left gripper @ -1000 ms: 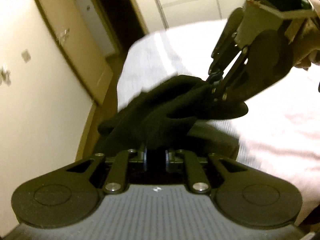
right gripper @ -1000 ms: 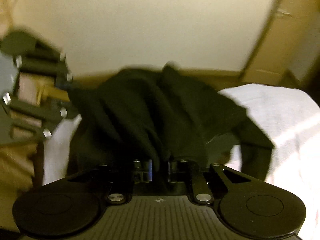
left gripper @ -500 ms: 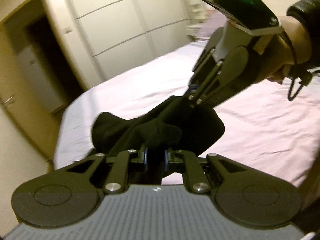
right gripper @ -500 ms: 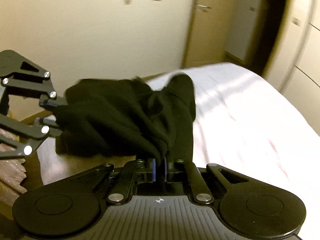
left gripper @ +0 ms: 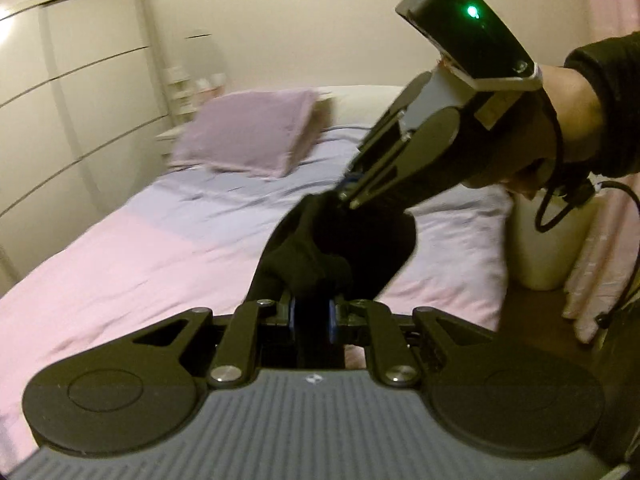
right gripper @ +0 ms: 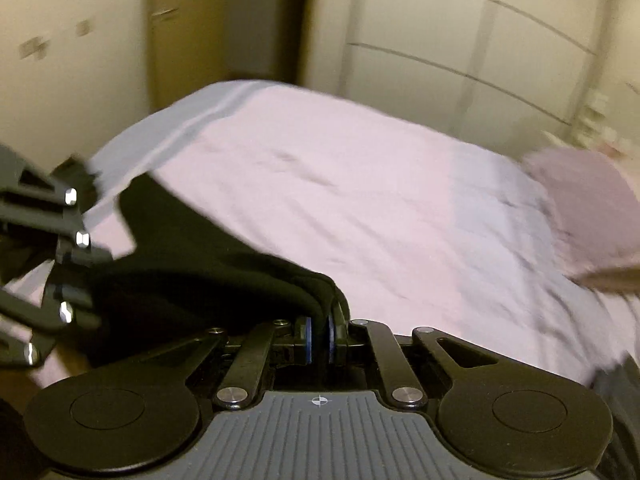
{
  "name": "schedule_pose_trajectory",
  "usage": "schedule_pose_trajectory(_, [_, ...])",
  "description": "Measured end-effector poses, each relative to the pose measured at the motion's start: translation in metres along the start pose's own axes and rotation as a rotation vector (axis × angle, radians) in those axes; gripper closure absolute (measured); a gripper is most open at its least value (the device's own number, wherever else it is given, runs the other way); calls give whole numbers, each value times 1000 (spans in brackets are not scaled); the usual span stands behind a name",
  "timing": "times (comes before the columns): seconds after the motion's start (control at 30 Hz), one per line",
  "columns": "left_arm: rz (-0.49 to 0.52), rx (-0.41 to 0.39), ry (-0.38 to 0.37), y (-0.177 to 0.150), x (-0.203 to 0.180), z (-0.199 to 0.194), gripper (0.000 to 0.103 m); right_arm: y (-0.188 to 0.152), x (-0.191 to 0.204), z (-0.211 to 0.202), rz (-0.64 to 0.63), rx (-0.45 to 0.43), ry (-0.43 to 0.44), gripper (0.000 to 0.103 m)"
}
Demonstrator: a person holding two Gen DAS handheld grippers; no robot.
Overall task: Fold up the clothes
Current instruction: 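Lift the jacket high with both grippers and shake it out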
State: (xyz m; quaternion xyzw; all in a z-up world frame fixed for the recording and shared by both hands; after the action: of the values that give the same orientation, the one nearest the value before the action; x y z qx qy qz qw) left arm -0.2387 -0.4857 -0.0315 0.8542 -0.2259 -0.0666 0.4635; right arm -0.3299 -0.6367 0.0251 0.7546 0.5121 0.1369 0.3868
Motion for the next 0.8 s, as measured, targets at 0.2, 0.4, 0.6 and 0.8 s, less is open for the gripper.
schedule_pose_trajectory(0.2, [36, -40, -126, 41, -14, 32, 92, 4, -31, -11, 92, -7, -122, 98])
schedule_pose_trajectory(0.4, [129, -198, -240, 127, -41, 60, 93, 24, -105, -74, 65, -95, -335, 98])
schedule_pose_trajectory(0.6, [59, -476, -237, 238, -35, 38, 93, 112, -173, -164, -141, -273, -559, 97])
schedule_pose_trajectory(0.8, [-96, -689, -74, 258, 45, -37, 93, 237, -131, -217, -437, -550, -580, 97])
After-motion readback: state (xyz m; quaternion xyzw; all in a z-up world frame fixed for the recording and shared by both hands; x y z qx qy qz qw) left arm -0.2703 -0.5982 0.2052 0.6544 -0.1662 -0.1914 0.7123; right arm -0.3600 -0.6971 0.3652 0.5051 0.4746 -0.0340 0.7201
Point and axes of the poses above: each gripper's, at about its wrist camera, not at the fingertips, and z roughly the way its jaws point, x to its left, y to its top, the point moved 7 cm from there along z, roughly the way its jaws point, and after that the axes turned 7 degrees about -y, right-handed, at the moved point
